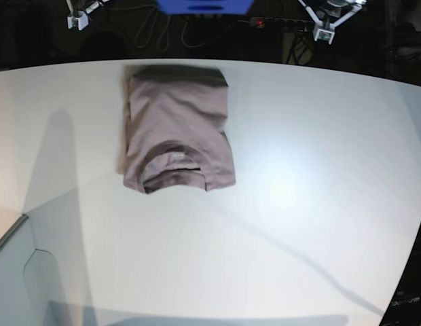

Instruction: Layout the t-shirt on the table in an organized manner, then fold the t-shirt properly

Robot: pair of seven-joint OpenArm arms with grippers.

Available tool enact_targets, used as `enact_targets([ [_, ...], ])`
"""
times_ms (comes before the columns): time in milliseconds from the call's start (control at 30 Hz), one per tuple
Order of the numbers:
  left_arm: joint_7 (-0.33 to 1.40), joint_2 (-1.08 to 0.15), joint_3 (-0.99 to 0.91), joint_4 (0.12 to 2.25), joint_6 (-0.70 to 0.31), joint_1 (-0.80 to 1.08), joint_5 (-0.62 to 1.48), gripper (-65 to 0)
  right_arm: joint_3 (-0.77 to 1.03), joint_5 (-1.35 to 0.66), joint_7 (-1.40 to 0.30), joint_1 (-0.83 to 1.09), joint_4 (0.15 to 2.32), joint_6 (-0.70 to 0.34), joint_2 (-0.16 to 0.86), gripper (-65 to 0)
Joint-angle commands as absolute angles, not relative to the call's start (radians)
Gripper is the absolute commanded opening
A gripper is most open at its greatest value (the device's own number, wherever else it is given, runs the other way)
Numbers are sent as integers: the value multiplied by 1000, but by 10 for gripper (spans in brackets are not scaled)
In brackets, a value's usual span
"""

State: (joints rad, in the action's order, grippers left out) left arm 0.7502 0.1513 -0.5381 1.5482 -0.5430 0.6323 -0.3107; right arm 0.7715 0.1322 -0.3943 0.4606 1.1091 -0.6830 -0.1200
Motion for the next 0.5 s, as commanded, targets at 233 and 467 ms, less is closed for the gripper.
enact_targets([
  [233, 545, 53, -720, 886, -539, 337, -308, -650, 705, 127, -311, 367, 799, -698, -58, -621],
  [467, 160, -101, -687, 226, -414, 99, -314, -650, 587, 127, -73, 372, 728, -698, -56, -621],
])
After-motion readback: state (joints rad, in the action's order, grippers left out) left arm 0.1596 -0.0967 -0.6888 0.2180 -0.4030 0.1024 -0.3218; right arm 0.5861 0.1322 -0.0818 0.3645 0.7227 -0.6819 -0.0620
